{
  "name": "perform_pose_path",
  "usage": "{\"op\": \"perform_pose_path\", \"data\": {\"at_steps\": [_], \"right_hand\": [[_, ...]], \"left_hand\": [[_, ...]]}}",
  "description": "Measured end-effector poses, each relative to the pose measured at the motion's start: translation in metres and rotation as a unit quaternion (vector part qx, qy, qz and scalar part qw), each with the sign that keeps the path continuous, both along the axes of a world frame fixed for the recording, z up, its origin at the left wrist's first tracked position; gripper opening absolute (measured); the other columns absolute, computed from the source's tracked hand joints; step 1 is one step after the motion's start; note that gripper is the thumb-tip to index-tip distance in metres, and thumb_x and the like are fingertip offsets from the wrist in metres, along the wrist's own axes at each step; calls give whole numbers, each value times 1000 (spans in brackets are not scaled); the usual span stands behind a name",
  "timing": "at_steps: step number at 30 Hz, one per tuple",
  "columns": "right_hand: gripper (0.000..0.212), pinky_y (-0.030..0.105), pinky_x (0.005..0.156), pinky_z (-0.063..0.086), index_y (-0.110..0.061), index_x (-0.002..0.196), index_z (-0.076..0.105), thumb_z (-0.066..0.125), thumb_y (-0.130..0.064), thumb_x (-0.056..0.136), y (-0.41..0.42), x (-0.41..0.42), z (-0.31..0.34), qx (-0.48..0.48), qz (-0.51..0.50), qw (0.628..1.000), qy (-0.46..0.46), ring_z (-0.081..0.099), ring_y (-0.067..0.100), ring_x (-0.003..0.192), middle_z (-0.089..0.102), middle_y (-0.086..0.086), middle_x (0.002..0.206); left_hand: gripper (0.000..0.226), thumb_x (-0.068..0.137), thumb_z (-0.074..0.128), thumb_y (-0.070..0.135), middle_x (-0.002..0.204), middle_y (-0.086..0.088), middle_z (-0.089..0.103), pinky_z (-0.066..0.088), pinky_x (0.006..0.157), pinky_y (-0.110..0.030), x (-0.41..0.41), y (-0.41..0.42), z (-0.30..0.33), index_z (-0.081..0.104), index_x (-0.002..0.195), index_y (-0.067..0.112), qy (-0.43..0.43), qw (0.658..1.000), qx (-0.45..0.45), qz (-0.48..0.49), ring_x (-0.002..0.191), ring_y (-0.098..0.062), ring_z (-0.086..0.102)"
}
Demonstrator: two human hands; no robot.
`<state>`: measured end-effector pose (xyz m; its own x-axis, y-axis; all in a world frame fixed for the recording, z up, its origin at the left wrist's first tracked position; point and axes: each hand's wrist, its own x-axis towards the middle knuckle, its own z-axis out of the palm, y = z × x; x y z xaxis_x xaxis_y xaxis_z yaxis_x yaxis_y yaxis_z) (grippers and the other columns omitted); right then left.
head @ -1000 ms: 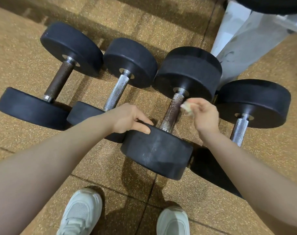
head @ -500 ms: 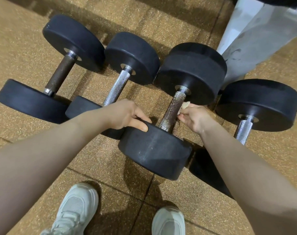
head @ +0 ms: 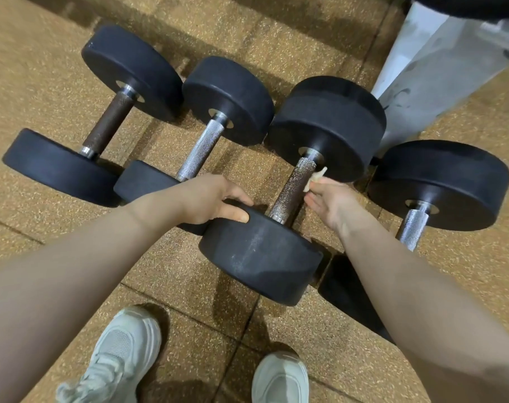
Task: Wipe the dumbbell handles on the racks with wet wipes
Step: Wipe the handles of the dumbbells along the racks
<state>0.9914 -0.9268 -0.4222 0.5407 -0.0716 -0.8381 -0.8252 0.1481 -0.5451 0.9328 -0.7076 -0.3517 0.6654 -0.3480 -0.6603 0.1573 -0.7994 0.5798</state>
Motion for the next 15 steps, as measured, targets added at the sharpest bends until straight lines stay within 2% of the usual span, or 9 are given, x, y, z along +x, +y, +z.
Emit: {"op": "perform_pose_path", "data": {"at_steps": [2, 3, 5, 7, 9, 10, 12, 13, 15], "right_hand": [[38, 27, 89, 50, -3, 124, 54, 56, 5, 87, -2, -16, 3, -59, 92, 994, 16, 61, 21, 96, 61, 13, 117], [39, 26, 85, 51, -2, 122, 56, 59, 5, 84, -2, -26, 5, -93, 153, 983, 23, 61, 21, 94, 62, 12, 116], [29, 25, 77, 51, -1, 105, 66, 61, 9, 79, 1, -45, 9, -128, 265, 955, 32, 61, 21, 84, 66, 13, 101], [20, 26, 72, 51, -6, 81, 68, 61, 12, 76, 2, -49, 15, -120, 299, 946, 35, 60, 20, 76, 65, 11, 86], [23, 28, 79, 49, -6, 75, 67, 55, 13, 77, -1, -36, 16, -119, 249, 961, 21, 63, 12, 76, 65, 9, 84], [23, 30, 83, 49, -2, 85, 68, 51, 12, 81, -4, -27, 14, -115, 189, 975, 15, 62, 9, 75, 65, 10, 86], [27, 32, 92, 47, 2, 115, 58, 45, 4, 91, -1, -11, 13, -85, 55, 994, 35, 60, 18, 94, 64, 18, 111], [30, 32, 93, 46, 0, 122, 54, 45, 1, 93, 4, -9, 12, -75, 12, 996, 53, 59, 23, 106, 59, 20, 122], [32, 32, 97, 44, -1, 124, 52, 45, 2, 93, 14, -15, 15, -73, -22, 996, 54, 54, 30, 119, 55, 22, 127]], "left_hand": [[37, 84, 63, 33, 123, 8, 55, 27, 86, -12, -2, -2, 2, 60, 120, 25, 4, 1000, -4, 23, 114, -7, 46], [37, 83, 63, 32, 122, 9, 55, 27, 85, -11, -3, -3, 3, 60, 119, 25, 5, 1000, -6, 29, 111, -6, 46], [36, 83, 63, 32, 119, 10, 54, 26, 85, -11, -4, -4, 6, 60, 119, 25, 6, 999, -7, 35, 105, -2, 43], [36, 84, 63, 32, 117, 11, 53, 27, 87, -13, -5, -5, 8, 60, 119, 26, 9, 999, 1, 33, 107, -4, 43], [37, 84, 62, 33, 116, 10, 52, 27, 89, -15, -4, -4, 10, 59, 120, 26, 11, 1000, 10, 27, 113, -8, 44], [36, 84, 62, 33, 116, 9, 53, 27, 89, -15, -4, -5, 10, 59, 120, 26, 13, 1000, 11, 23, 115, -9, 44], [37, 84, 63, 34, 122, 7, 55, 29, 89, -15, -2, -5, 9, 60, 119, 25, 16, 1000, 10, 15, 117, -11, 46], [37, 84, 63, 34, 124, 5, 56, 30, 90, -16, -1, -4, 9, 60, 119, 24, 21, 1000, 13, 11, 117, -12, 47], [37, 84, 63, 33, 125, 2, 56, 32, 92, -18, 3, -5, 9, 59, 120, 22, 29, 999, 22, 3, 118, -14, 48]]}}
